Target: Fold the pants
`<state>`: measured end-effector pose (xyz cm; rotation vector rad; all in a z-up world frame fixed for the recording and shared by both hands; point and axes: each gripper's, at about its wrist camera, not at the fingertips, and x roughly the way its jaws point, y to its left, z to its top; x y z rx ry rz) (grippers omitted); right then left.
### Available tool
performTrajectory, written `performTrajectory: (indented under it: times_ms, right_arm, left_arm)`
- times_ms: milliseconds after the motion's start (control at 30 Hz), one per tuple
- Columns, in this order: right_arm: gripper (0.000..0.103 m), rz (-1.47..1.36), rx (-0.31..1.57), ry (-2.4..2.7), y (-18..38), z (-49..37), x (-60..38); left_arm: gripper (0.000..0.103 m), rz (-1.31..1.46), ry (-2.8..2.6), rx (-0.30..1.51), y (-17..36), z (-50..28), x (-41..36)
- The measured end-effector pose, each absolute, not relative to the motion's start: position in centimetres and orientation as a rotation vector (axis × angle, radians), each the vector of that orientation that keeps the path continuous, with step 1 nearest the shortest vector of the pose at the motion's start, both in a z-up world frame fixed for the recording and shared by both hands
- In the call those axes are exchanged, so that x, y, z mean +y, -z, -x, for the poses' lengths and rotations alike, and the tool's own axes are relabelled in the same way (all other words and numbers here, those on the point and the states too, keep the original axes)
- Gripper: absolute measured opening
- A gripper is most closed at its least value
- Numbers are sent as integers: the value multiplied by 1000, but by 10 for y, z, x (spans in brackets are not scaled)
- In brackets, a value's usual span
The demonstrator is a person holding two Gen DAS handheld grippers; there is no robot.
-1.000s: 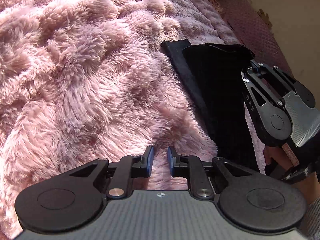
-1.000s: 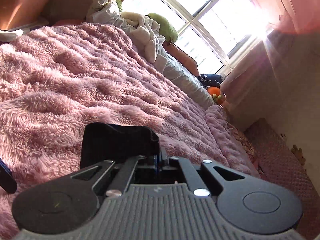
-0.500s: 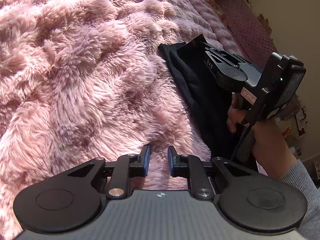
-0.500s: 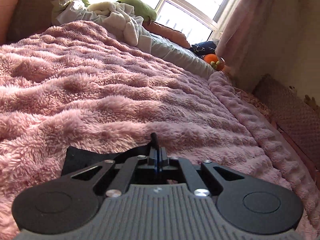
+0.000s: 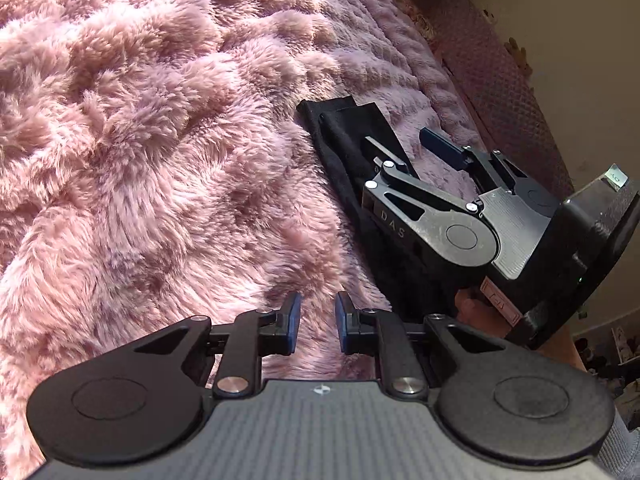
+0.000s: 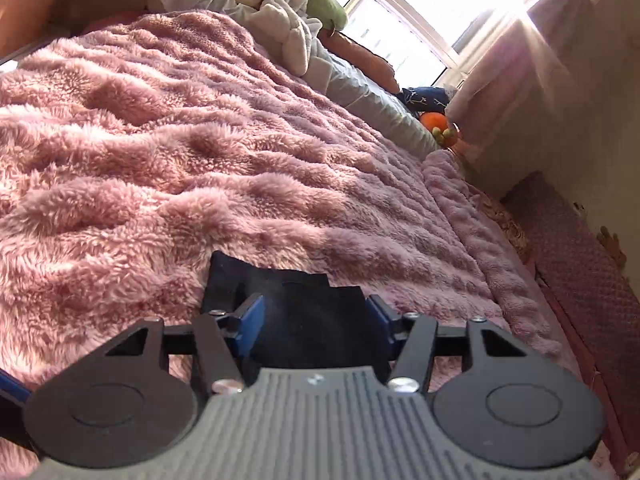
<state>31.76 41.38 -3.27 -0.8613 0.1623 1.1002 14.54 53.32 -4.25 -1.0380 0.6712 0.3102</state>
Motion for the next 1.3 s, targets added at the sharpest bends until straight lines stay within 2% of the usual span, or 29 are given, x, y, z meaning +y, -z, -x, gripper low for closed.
performTrajectory:
  times_ms: [33, 133, 167, 300, 367, 433, 500, 533, 567, 767, 1300]
  right_arm:
    - [47, 876, 187, -1118, 37, -314, 413]
    - [23, 909, 244, -1074, 56, -307, 422]
    - [22, 892, 264, -1044, 59, -309, 425]
    - [25, 826, 328, -992, 60, -318, 442]
    - [36, 875, 299, -967, 65, -313, 452]
    - [37, 859, 307, -930, 65, -312, 461]
    - [25, 835, 338, -919, 66, -315, 469]
    - [7, 838, 349, -907, 68, -316, 474]
    - [0, 833, 355, -893, 70, -317, 476]
    - [0, 505, 494, -898, 49, -331, 464]
    - [0, 520, 475, -977, 48, -309, 471]
  left_arm:
    - [19, 1049, -312, 664, 43, -142, 535]
    - [19, 1077, -297, 665, 44, -137, 540]
    - [19, 1080, -285, 669, 44, -136, 540]
    - [19, 1066, -293, 687, 44, -134, 541]
    - [19, 1050, -322, 698, 44, -132, 541]
    - [19, 1050, -320, 698, 45, -131, 543]
    - [19, 1072, -304, 696, 46, -130, 545]
    - [19, 1079, -302, 695, 46, -130, 546]
    - [19, 1076, -301, 695, 46, -129, 546]
    - [19, 1046, -291, 681, 40, -123, 545]
    - [19, 1096, -283, 681, 40, -116, 551]
